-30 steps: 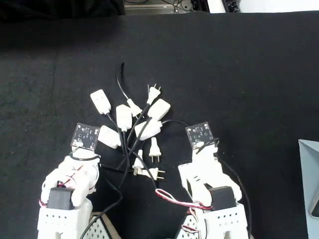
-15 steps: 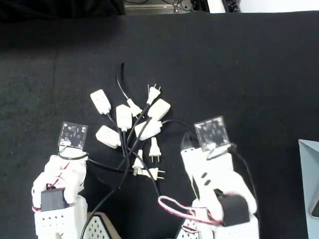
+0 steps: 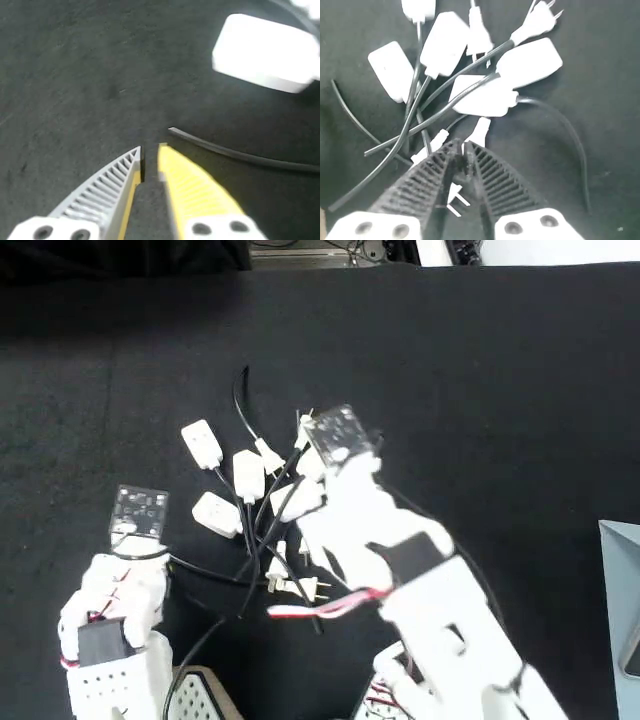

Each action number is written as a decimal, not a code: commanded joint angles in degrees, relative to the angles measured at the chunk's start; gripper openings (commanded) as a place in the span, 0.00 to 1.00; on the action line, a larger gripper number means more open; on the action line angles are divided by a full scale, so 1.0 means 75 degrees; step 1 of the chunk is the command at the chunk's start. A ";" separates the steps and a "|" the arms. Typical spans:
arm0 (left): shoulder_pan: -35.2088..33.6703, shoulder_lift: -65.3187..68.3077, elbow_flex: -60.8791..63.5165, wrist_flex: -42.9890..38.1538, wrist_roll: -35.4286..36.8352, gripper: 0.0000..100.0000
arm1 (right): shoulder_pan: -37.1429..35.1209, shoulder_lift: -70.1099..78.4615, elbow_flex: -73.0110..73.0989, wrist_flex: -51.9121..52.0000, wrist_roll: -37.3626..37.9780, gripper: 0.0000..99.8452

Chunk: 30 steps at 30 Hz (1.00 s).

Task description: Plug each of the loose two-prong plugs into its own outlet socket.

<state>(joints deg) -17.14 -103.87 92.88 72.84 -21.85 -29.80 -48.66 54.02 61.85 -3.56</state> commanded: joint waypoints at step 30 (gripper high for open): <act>-0.0826 -0.0047 -0.0111 -0.0023 0.0809 0.26 | -0.0797 0.6441 -0.2479 -0.0211 -0.0574 0.15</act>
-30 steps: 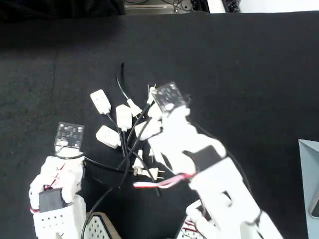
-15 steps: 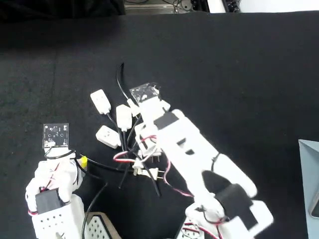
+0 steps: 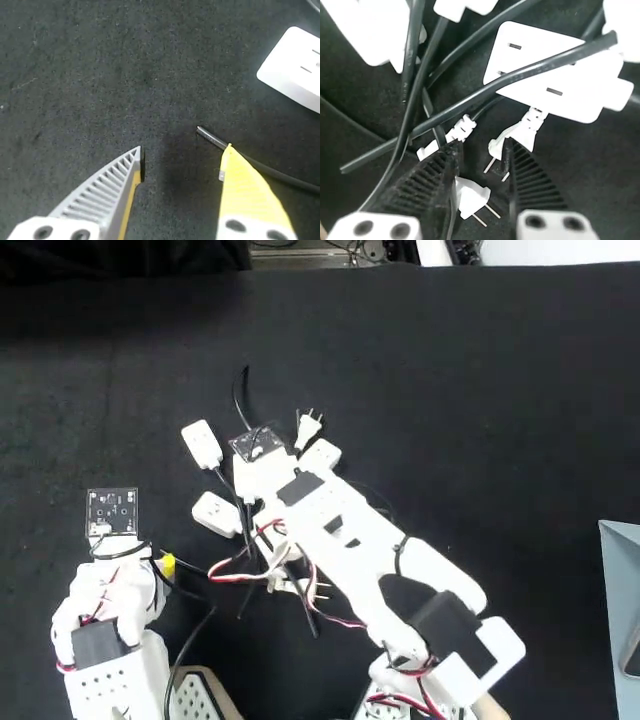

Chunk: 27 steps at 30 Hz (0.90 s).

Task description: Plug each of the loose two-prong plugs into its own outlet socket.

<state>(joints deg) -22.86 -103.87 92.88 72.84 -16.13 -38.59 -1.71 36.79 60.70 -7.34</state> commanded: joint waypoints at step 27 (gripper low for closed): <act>-0.0076 -0.0047 -0.0111 -0.0023 0.0047 0.26 | 0.1207 0.0440 -0.0170 0.0539 0.0281 0.13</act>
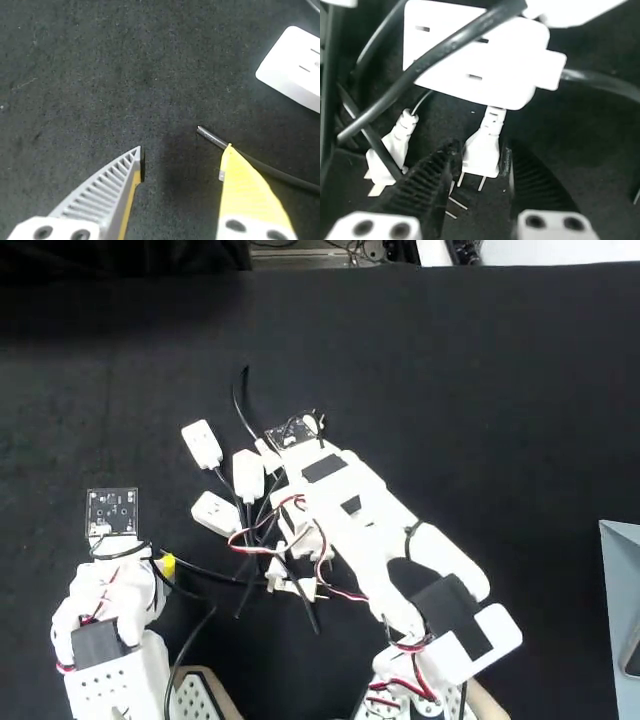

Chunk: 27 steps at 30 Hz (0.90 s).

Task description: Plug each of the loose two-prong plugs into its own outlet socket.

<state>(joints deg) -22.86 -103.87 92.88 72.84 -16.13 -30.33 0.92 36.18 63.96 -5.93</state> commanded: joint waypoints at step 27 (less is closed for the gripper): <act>-0.0076 -0.0047 -0.0111 -0.0023 0.0047 0.26 | 0.2098 -0.2456 0.0088 0.1711 0.1899 0.18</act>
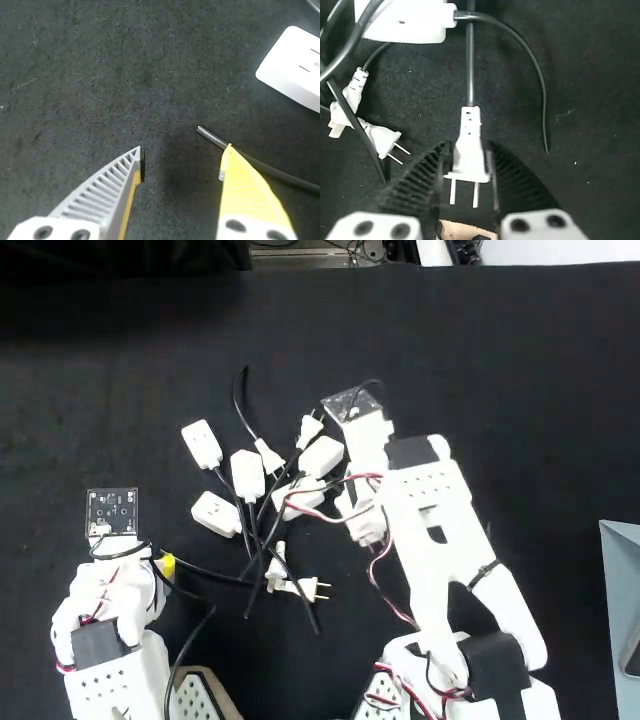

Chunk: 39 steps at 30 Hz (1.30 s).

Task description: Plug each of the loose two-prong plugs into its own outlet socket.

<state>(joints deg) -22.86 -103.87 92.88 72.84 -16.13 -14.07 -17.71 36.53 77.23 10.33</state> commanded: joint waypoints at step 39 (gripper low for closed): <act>-0.0076 -0.0047 -0.0111 -0.0023 0.0059 0.26 | -0.0785 0.2737 0.0733 -0.1512 -0.1032 0.12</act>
<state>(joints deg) -22.86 -103.87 92.88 72.84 -16.13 -18.37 1.45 41.19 66.51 3.74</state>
